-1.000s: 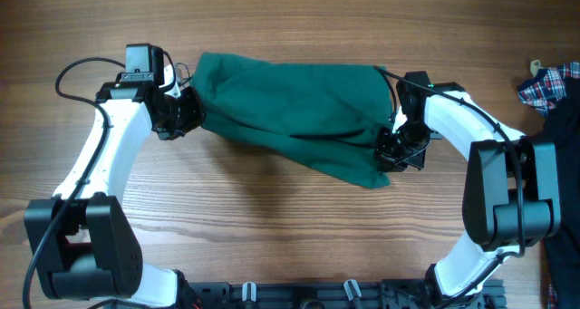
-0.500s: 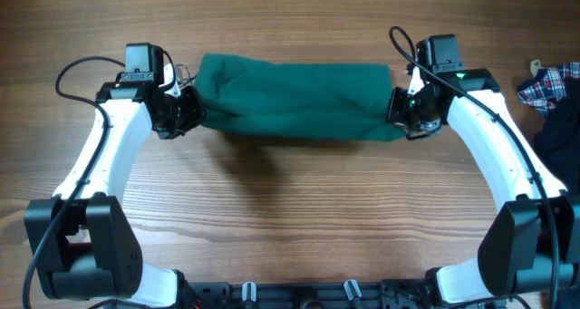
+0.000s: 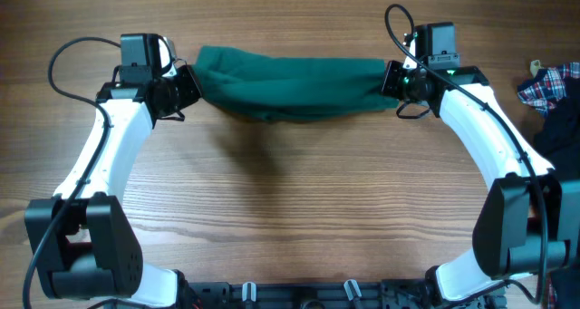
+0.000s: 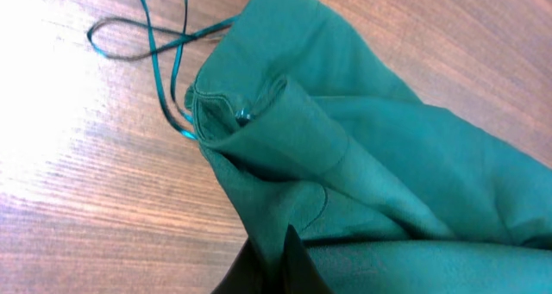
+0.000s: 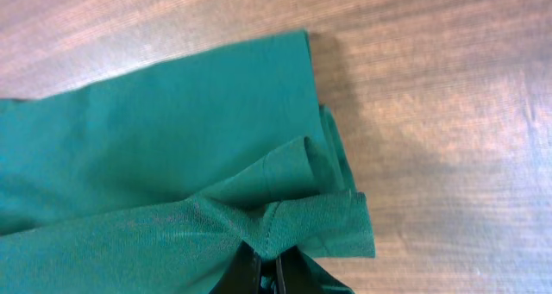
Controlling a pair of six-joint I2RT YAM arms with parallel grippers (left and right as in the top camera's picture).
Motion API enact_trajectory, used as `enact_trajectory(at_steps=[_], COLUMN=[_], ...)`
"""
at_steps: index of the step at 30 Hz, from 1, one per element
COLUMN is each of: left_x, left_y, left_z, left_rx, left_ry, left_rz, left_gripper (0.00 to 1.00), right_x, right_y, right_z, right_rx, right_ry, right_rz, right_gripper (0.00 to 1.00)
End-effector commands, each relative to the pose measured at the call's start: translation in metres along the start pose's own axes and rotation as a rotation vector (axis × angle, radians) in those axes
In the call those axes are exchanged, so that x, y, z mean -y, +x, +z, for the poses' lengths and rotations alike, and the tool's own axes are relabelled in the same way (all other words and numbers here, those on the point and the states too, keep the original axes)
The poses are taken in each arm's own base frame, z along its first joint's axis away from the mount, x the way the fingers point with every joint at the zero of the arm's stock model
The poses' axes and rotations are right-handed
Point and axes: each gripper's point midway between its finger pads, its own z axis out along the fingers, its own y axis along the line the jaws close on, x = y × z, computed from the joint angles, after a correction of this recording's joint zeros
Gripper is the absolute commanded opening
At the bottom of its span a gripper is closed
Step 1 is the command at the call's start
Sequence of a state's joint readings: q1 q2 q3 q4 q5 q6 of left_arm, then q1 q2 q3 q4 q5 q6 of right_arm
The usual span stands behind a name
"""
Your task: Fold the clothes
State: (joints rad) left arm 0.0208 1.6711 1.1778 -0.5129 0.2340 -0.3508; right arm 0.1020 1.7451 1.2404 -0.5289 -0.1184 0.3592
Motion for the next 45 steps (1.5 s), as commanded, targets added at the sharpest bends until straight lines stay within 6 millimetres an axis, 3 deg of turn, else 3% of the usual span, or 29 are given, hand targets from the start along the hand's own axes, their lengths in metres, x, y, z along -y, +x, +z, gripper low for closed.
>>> enact_trajectory(at_steps=[1, 4, 8, 15, 17, 18, 20, 21, 23, 25, 28, 31, 33, 36, 39, 41, 42, 43, 45], left_x=[-0.007, -0.010, -0.018, -0.028, -0.028, -0.028, -0.026, -0.024, -0.020, -0.016, -0.010, 0.000, 0.007, 0.009, 0.037, 0.059, 0.066, 0.071, 0.076], left_y=[-0.013, -0.013, -0.017, -0.017, -0.019, -0.021, -0.026, -0.030, -0.038, -0.047, -0.052, -0.048, -0.052, -0.083, -0.088, -0.080, -0.072, -0.060, -0.027], left_z=[0.011, 0.022, 0.030, 0.058, 0.064, 0.065, 0.065, 0.065, 0.064, 0.063, 0.062, 0.064, 0.064, 0.052, 0.033, 0.027, 0.026, 0.027, 0.033], left_rx=[0.039, 0.033, 0.049, 0.049, 0.058, 0.066, 0.086, 0.101, 0.134, 0.172, 0.192, 0.190, 0.214, 0.324, 0.264, 0.239, 0.233, 0.202, 0.099], left_ry=[-0.034, -0.037, -0.072, -0.087, -0.083, -0.080, -0.071, -0.064, -0.049, -0.032, -0.018, -0.004, 0.007, -0.011, -0.018, -0.071, -0.127, -0.144, -0.161], left_rz=[0.000, -0.002, -0.002, -0.003, -0.001, 0.000, 0.004, 0.008, 0.015, 0.023, 0.032, 0.052, 0.074, 0.077, 0.118, 0.211, 0.236, 0.257, 0.237], left_gripper=[0.04, 0.07, 0.20, 0.21, 0.20, 0.20, 0.21, 0.24, 0.41, 0.51, 0.51, 0.51, 0.50, 0.44, 0.42, 0.39, 0.34, 0.29, 0.15], right_x=[0.006, 0.007, 0.006, 0.001, 0.001, 0.001, 0.001, 0.000, -0.004, -0.019, -0.033, -0.040, -0.045, -0.051, -0.049, -0.057, -0.063, -0.071, -0.084], right_y=[-0.007, -0.009, -0.014, -0.027, -0.027, -0.027, -0.028, -0.031, -0.037, -0.037, -0.032, -0.041, -0.048, -0.054, -0.034, -0.024, -0.021, -0.016, -0.007], right_z=[0.014, 0.023, 0.033, 0.036, 0.037, 0.037, 0.036, 0.036, 0.035, 0.034, 0.027, 0.007, -0.014, -0.043, -0.047, -0.045, -0.044, -0.043, -0.039], right_rx=[0.017, 0.023, 0.046, 0.097, 0.099, 0.099, 0.103, 0.114, 0.137, 0.143, 0.097, 0.075, 0.068, 0.063, -0.033, -0.060, -0.065, -0.071, -0.086], right_ry=[0.030, 0.028, 0.019, 0.000, -0.001, -0.001, -0.002, -0.005, -0.018, -0.091, -0.160, -0.158, -0.156, -0.154, -0.165, -0.176, -0.184, -0.195, -0.210], right_rz=[0.007, 0.006, 0.004, -0.005, -0.005, -0.005, -0.006, -0.027, -0.094, -0.243, -0.330, -0.376, -0.402, -0.410, -0.384, -0.401, -0.421, -0.455, -0.485], right_gripper=[0.04, 0.04, 0.04, 0.04, 0.26, 0.49, 0.68, 0.72, 0.80, 0.83, 0.84, 0.85, 0.85, 0.84, 0.73, 0.45, 0.19, 0.04, 0.04])
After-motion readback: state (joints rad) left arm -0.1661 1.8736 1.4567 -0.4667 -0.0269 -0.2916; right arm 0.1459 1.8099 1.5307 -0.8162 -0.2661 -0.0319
